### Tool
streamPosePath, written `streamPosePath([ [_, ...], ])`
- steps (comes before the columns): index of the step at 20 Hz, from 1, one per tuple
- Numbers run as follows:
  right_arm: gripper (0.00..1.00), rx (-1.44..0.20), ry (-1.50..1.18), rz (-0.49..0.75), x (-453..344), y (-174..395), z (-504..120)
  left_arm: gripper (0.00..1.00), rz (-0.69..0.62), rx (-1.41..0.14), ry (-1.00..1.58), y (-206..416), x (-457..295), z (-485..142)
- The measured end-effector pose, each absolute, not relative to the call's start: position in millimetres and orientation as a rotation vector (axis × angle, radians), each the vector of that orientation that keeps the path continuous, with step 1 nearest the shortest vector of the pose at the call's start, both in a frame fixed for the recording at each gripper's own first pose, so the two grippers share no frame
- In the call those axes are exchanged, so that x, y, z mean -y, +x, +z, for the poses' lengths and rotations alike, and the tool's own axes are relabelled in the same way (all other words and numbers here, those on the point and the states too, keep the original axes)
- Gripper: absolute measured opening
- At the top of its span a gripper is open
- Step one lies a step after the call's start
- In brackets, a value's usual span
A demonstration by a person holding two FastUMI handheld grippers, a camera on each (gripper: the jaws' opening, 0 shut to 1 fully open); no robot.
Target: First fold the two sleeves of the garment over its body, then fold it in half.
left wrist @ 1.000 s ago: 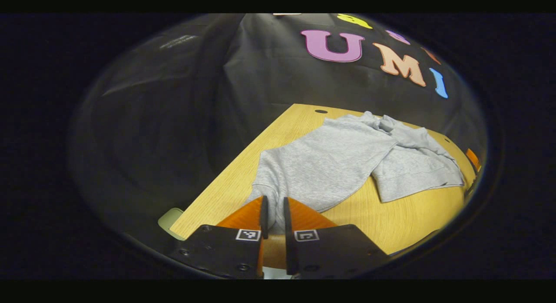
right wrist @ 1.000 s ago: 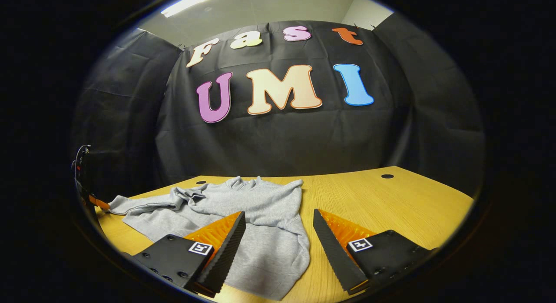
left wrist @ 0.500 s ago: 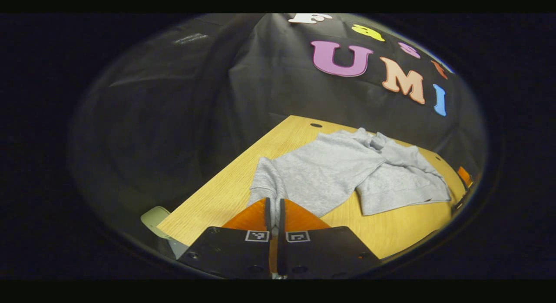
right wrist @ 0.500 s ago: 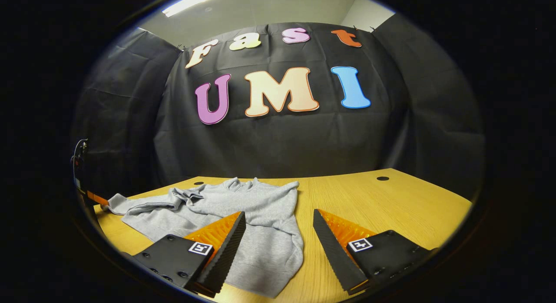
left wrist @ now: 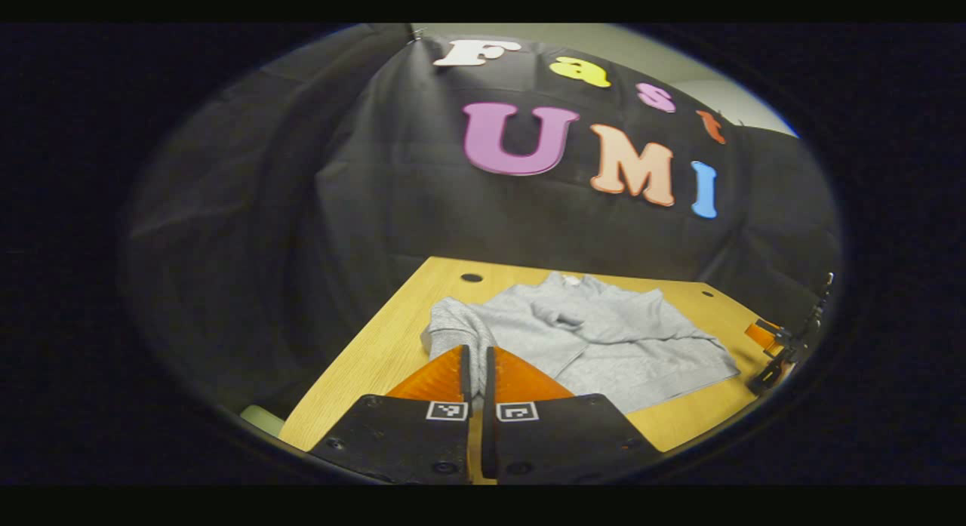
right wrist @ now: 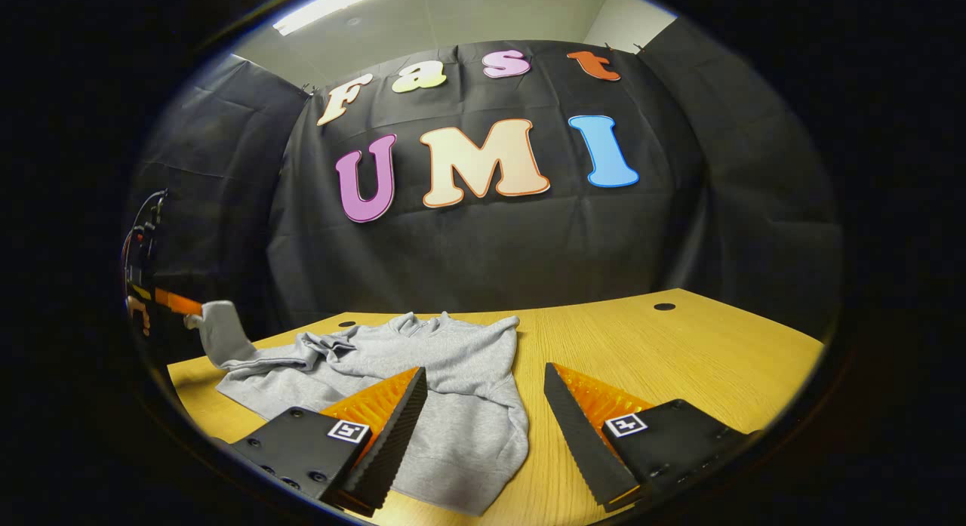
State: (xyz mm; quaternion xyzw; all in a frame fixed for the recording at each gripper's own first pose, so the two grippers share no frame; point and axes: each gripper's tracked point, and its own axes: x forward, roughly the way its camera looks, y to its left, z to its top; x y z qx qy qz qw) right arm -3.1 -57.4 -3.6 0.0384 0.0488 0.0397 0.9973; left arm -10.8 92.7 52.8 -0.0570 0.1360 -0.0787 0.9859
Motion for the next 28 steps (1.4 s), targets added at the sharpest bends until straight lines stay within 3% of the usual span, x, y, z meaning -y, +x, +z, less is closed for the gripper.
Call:
streamPosePath([
  [7, 0.97, -0.096, 0.088, 0.065, 64, -13, 4, 0.0, -0.46, -0.162, -0.081, 60, 61, 108],
  [14, 0.97, -0.095, 0.086, 0.029, 84, -16, 6, 0.0, -0.662, -0.176, -0.103, 116, 200, 105],
  [20, 0.97, -0.118, 0.073, 0.003, 92, -17, -2, 0.0, -0.753, -0.293, -0.04, 151, 314, 48],
  [27, 0.97, -0.152, 0.072, -0.004, 96, -16, -11, 0.0, -0.724, -0.414, -0.008, 175, 351, -14],
  [28, 0.97, -0.154, 0.074, -0.004, 96, -16, -10, 0.04, -0.726, -0.426, -0.004, 176, 353, -20],
])
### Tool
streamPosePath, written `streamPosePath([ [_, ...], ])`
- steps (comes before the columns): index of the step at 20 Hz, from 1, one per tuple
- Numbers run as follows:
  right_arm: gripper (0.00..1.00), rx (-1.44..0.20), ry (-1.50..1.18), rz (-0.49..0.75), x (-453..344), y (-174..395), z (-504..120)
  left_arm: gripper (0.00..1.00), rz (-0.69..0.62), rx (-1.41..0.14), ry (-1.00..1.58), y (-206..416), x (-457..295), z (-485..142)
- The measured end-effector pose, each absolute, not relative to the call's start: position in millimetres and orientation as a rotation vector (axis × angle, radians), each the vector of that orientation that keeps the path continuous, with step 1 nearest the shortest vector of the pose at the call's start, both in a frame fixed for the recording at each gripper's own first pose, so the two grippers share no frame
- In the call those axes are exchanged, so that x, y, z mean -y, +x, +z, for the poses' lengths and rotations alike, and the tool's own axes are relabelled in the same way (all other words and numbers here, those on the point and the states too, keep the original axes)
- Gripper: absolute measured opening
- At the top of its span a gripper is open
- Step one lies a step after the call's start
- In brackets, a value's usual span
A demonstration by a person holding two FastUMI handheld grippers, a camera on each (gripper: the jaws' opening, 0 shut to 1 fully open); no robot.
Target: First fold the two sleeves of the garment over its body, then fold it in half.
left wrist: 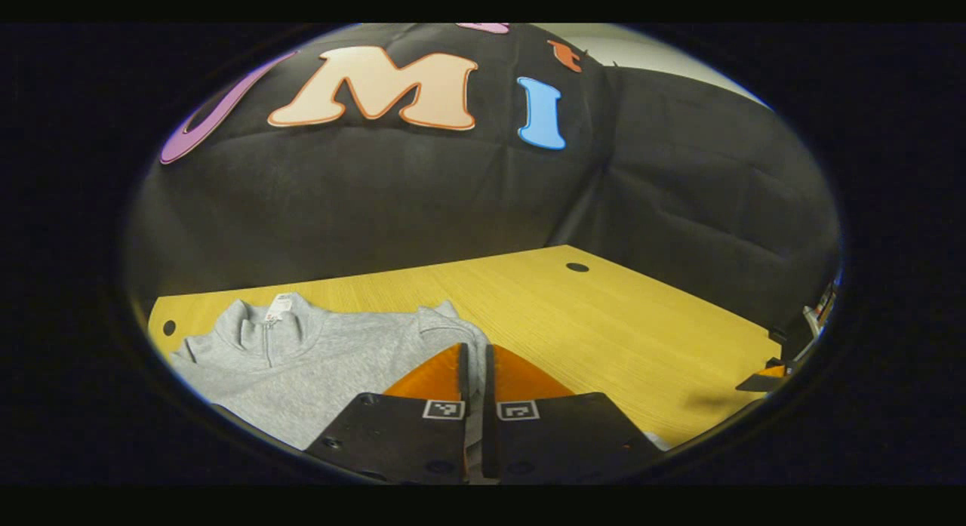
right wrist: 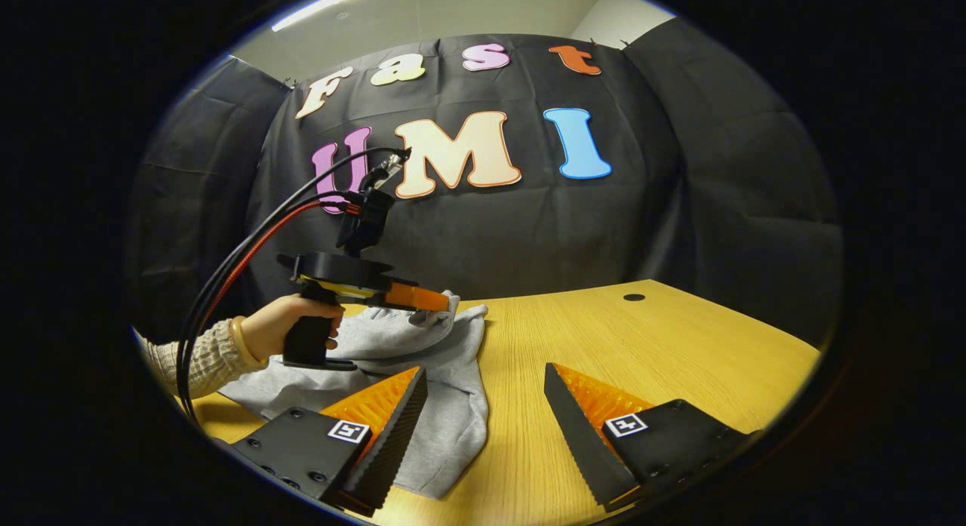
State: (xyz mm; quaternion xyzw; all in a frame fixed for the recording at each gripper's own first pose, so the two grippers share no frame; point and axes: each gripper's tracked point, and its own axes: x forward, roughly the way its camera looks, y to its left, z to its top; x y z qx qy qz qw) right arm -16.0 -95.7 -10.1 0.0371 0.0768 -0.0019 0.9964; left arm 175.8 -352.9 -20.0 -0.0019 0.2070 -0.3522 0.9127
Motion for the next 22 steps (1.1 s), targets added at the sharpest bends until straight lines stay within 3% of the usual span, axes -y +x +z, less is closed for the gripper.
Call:
streamPosePath([
  [1, 0.97, -0.155, 0.074, -0.004, 95, -16, -10, 0.04, -0.738, -0.437, -0.008, 175, 355, -22],
  [2, 0.97, -0.158, 0.063, -0.007, 96, -16, -10, 0.12, -0.748, -0.435, -0.02, 175, 355, -21],
  [3, 0.97, -0.162, 0.056, -0.007, 96, -17, -11, 0.1, -0.746, -0.423, -0.025, 176, 352, -16],
  [4, 0.97, -0.168, 0.052, -0.005, 95, -17, -12, 0.27, -0.757, -0.407, -0.034, 175, 351, -10],
  [7, 0.97, -0.186, 0.046, 0.013, 88, -16, -15, 0.93, -0.728, -0.351, -0.004, 180, 329, 12],
  [8, 0.97, -0.191, 0.041, 0.018, 86, -16, -15, 0.97, -0.728, -0.338, 0.003, 177, 321, 19],
  [13, 0.97, -0.219, 0.004, 0.07, 66, -20, -17, 0.96, -0.676, -0.325, 0.02, 156, 243, 37],
  [22, 0.97, -0.38, -0.058, 0.151, 36, -32, -52, 0.96, -0.514, -0.396, 0.047, 77, 87, 14],
])
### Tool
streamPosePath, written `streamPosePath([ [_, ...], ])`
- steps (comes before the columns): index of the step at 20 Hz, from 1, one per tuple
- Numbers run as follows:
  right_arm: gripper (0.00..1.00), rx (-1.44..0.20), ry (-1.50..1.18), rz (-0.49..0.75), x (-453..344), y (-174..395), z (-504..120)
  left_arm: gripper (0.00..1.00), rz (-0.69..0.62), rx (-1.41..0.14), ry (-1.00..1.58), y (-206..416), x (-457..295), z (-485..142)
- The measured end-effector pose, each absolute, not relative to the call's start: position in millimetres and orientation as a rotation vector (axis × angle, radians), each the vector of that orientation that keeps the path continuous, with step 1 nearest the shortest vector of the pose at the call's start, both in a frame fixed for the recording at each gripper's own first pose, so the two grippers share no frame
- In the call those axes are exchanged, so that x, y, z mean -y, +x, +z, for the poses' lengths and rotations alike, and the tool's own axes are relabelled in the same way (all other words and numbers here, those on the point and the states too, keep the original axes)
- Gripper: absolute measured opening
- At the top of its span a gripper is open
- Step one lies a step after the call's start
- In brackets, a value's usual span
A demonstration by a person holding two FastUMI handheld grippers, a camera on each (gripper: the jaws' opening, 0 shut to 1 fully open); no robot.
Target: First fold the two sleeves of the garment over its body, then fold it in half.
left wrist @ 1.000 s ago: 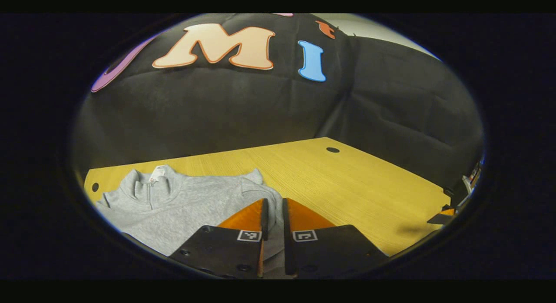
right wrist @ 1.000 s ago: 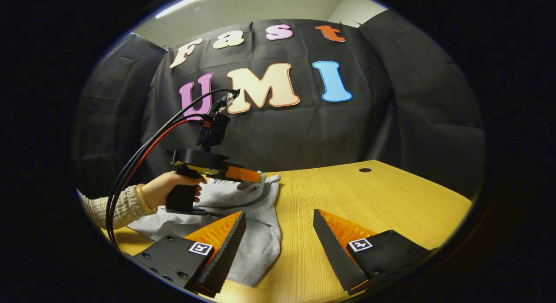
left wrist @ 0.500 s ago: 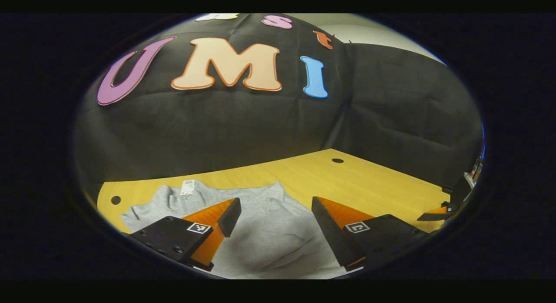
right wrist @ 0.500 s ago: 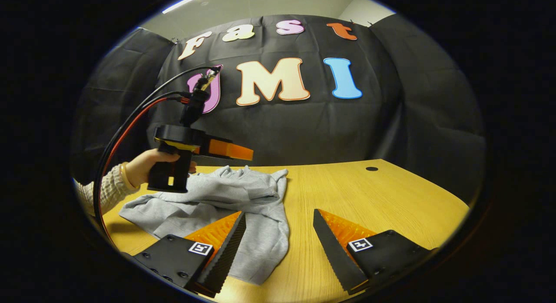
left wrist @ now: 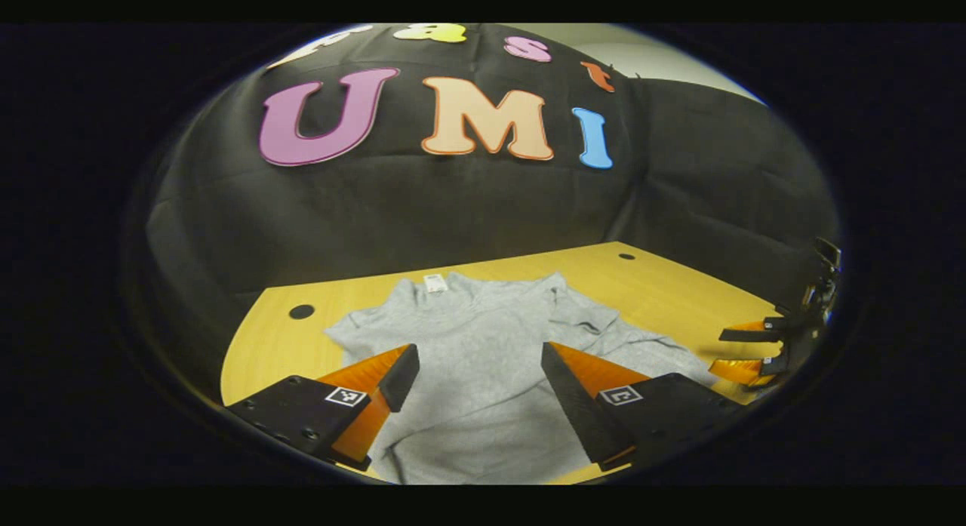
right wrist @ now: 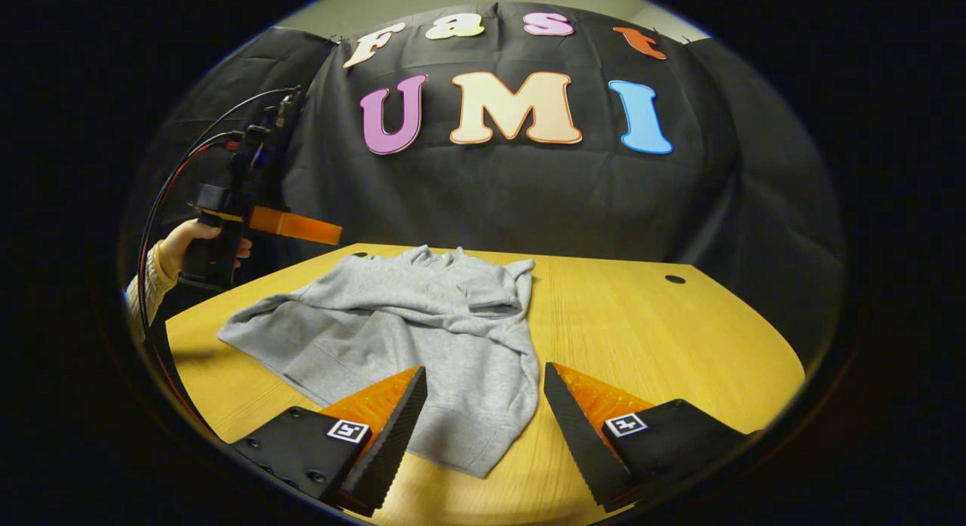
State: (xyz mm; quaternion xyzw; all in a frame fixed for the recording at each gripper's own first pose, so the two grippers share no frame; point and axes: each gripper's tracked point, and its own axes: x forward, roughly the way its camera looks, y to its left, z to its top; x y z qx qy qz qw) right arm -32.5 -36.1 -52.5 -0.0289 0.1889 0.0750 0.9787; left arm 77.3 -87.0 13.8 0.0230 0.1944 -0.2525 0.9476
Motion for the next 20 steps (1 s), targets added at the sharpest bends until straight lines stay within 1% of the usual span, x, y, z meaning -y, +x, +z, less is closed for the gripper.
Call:
streamPosePath([
  [7, 0.97, -0.537, -0.057, 0.171, 29, -43, -82, 0.95, -0.454, -0.517, 0.114, 2, 33, -35],
  [8, 0.93, -0.555, -0.059, 0.172, 29, -44, -85, 0.95, -0.442, -0.54, 0.125, -10, 25, -41],
  [9, 0.98, -0.569, -0.061, 0.174, 30, -47, -88, 0.95, -0.432, -0.549, 0.129, -16, 21, -47],
  [10, 0.97, -0.579, -0.067, 0.178, 29, -47, -91, 0.95, -0.423, -0.558, 0.126, -22, 18, -52],
  [11, 0.93, -0.586, -0.078, 0.177, 28, -47, -93, 0.94, -0.416, -0.569, 0.116, -27, 15, -56],
  [12, 0.98, -0.594, -0.087, 0.178, 29, -48, -96, 0.95, -0.412, -0.58, 0.102, -32, 13, -60],
  [14, 0.98, -0.6, -0.099, 0.177, 30, -47, -98, 0.96, -0.405, -0.615, 0.072, -40, 10, -73],
  [15, 0.93, -0.601, -0.101, 0.176, 30, -48, -99, 0.94, -0.401, -0.635, 0.063, -45, 8, -81],
  [17, 0.93, -0.604, -0.104, 0.174, 30, -49, -99, 0.94, -0.396, -0.643, 0.069, -50, 6, -87],
  [18, 0.98, -0.607, -0.105, 0.174, 30, -49, -99, 0.94, -0.392, -0.642, 0.077, -51, 4, -89],
  [19, 0.94, -0.606, -0.104, 0.173, 31, -49, -100, 0.94, -0.393, -0.643, 0.082, -53, 5, -91],
  [20, 0.94, -0.61, -0.103, 0.172, 31, -51, -101, 0.94, -0.393, -0.648, 0.089, -54, 6, -94],
])
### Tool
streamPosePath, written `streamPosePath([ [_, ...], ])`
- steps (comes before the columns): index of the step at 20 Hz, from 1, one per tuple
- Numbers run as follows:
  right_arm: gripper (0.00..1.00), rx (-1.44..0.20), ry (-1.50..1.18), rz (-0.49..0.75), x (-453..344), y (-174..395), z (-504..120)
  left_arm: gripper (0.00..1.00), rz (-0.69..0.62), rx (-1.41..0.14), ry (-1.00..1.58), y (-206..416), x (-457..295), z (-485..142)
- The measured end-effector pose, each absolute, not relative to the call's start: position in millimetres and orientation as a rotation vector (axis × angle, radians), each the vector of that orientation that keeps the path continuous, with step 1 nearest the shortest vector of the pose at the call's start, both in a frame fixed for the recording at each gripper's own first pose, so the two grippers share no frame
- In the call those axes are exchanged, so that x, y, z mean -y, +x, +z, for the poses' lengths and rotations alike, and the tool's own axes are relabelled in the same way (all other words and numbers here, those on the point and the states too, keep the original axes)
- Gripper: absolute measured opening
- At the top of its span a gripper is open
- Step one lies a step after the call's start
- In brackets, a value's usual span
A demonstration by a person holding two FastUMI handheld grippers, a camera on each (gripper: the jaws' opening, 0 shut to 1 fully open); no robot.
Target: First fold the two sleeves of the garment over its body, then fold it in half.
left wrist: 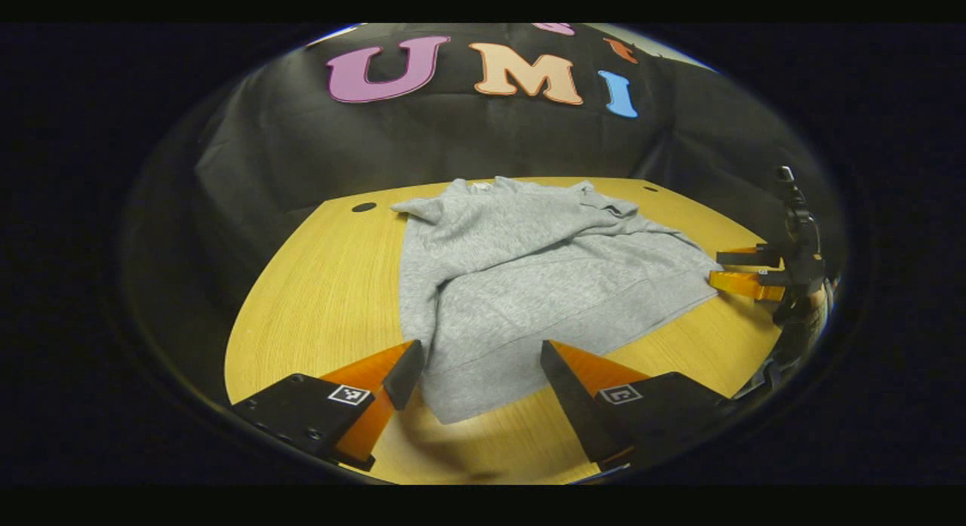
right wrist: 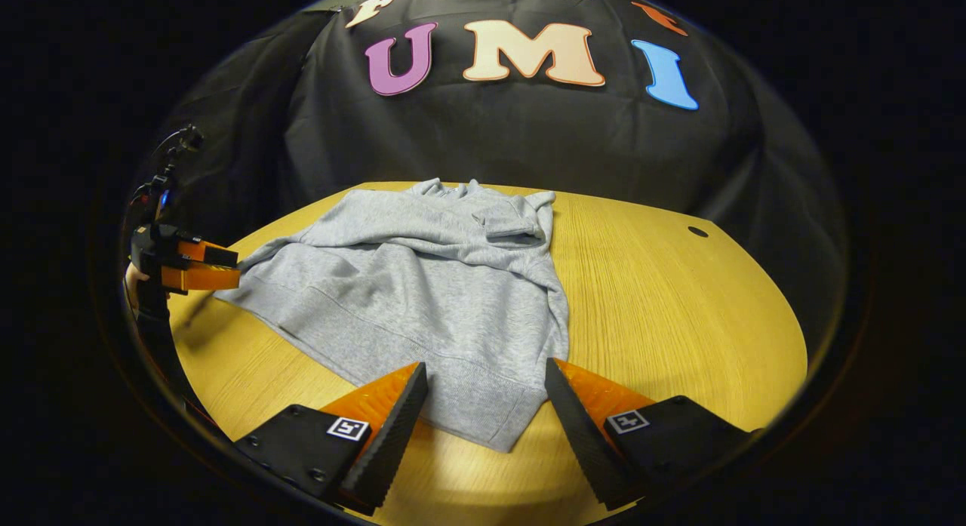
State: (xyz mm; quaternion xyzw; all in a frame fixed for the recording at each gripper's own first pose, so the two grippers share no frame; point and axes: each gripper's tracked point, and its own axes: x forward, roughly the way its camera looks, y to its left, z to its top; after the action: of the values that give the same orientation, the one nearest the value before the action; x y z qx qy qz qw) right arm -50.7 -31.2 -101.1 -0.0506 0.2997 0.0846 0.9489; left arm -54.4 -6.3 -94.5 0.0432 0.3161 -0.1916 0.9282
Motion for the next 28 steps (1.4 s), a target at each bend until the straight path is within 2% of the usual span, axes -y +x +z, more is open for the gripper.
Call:
streamPosePath([
  [1, 0.98, -0.611, -0.102, 0.172, 30, -50, -100, 0.94, -0.392, -0.656, 0.097, -56, 7, -98],
  [2, 0.98, -0.612, -0.103, 0.174, 30, -50, -100, 0.94, -0.388, -0.673, 0.112, -59, 6, -105],
  [3, 0.94, -0.615, -0.101, 0.174, 30, -50, -100, 0.94, -0.374, -0.688, 0.135, -60, 2, -109],
  [5, 0.94, -0.62, -0.096, 0.176, 29, -50, -100, 0.98, -0.364, -0.678, 0.147, -59, 2, -107],
  [6, 0.98, -0.623, -0.094, 0.177, 30, -50, -101, 0.97, -0.363, -0.687, 0.146, -59, 2, -110],
  [7, 0.94, -0.625, -0.091, 0.178, 29, -50, -101, 0.96, -0.362, -0.684, 0.14, -58, 2, -110],
  [8, 0.98, -0.629, -0.088, 0.18, 30, -51, -102, 0.97, -0.364, -0.681, 0.137, -59, 3, -110],
  [10, 0.98, -0.632, -0.084, 0.189, 27, -50, -101, 0.97, -0.37, -0.676, 0.122, -60, 4, -110],
  [11, 0.93, -0.636, -0.08, 0.194, 26, -52, -101, 0.96, -0.371, -0.678, 0.118, -61, 6, -111],
  [12, 0.93, -0.637, -0.071, 0.204, 23, -53, -102, 0.95, -0.376, -0.676, 0.112, -59, 8, -112],
  [13, 0.84, -0.644, -0.058, 0.222, 17, -54, -102, 0.93, -0.392, -0.68, 0.096, -61, 13, -112],
  [14, 0.71, -0.644, -0.063, 0.226, 14, -55, -103, 0.88, -0.387, -0.681, 0.084, -60, 13, -112],
  [15, 0.58, -0.642, -0.074, 0.237, 11, -55, -102, 0.73, -0.391, -0.682, 0.078, -59, 14, -112],
  [16, 0.61, -0.647, -0.064, 0.255, 5, -55, -102, 0.67, -0.395, -0.677, 0.067, -59, 17, -112],
  [17, 0.42, -0.649, -0.054, 0.266, 2, -55, -104, 0.49, -0.397, -0.674, 0.046, -57, 19, -111],
  [19, 0.22, -0.655, -0.053, 0.283, -1, -60, -105, 0.28, -0.416, -0.661, 0.02, -56, 24, -109],
  [20, 0.22, -0.665, -0.047, 0.283, -2, -62, -105, 0.18, -0.417, -0.656, -0.002, -56, 24, -109],
  [21, 0.14, -0.665, -0.05, 0.288, -4, -65, -106, 0.06, -0.418, -0.651, -0.02, -56, 26, -108],
  [23, 0.14, -0.666, -0.057, 0.29, -5, -72, -105, 0.03, -0.417, -0.643, -0.036, -56, 26, -108],
  [24, 0.08, -0.67, -0.064, 0.294, -6, -78, -104, 0.03, -0.411, -0.639, -0.039, -56, 26, -107],
  [25, 0.08, -0.668, -0.075, 0.293, -7, -83, -102, 0.0, -0.409, -0.643, -0.036, -58, 27, -107],
  [28, 0.08, -0.671, -0.1, 0.284, -4, -93, -99, 0.01, -0.415, -0.645, -0.037, -56, 28, -106],
])
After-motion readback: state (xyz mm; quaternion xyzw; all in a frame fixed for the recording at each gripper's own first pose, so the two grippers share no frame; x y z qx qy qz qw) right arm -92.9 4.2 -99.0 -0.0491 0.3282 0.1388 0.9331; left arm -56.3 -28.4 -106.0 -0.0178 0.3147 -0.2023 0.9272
